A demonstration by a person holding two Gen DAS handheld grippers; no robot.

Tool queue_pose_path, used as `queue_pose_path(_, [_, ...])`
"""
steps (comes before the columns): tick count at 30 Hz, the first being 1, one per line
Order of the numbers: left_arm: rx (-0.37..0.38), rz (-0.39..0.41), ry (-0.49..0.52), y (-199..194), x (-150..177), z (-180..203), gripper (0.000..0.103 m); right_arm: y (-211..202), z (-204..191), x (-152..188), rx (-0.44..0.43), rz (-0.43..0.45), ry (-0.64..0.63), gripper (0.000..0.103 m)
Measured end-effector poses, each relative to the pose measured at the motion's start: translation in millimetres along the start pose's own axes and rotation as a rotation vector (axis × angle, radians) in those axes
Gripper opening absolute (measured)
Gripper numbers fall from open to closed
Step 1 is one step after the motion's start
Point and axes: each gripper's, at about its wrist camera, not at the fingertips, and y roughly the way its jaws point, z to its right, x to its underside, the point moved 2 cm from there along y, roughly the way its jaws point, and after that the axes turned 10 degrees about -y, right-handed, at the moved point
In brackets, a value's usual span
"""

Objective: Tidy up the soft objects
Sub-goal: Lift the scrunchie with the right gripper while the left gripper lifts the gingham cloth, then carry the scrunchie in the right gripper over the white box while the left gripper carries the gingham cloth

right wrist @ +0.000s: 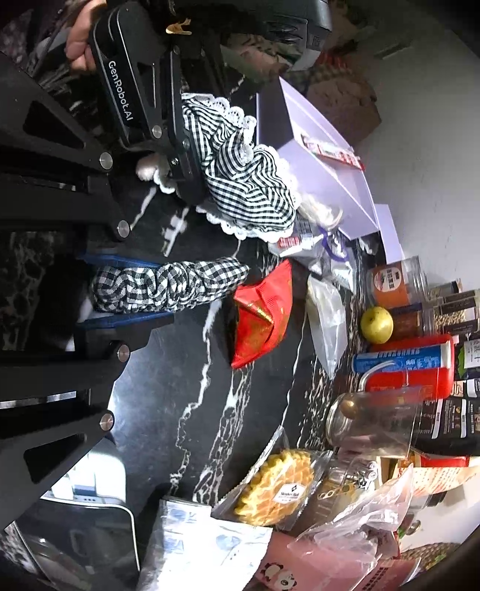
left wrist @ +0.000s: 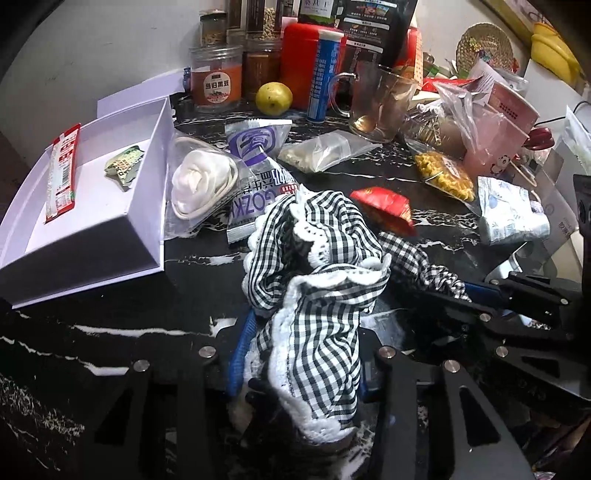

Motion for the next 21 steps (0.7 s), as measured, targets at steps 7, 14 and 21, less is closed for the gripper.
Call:
queue_pose_path(7, [0.004, 0.039, -0.017, -22, 7, 2, 0.044, -13, -13, 4, -0.038, 0.022, -0.017, 0.022])
queue_pose_path(14, [0.005, 0.086, -0.039, -48, 19, 2, 0.044, -29, -27, 9, -0.071, 0.051, -0.036, 0.022])
queue_pose_path(21, [-0.008, 0.144, -0.069, -77, 27, -3, 0.044, -50, -42, 8, -0.090, 0.104, -0.073, 0.022])
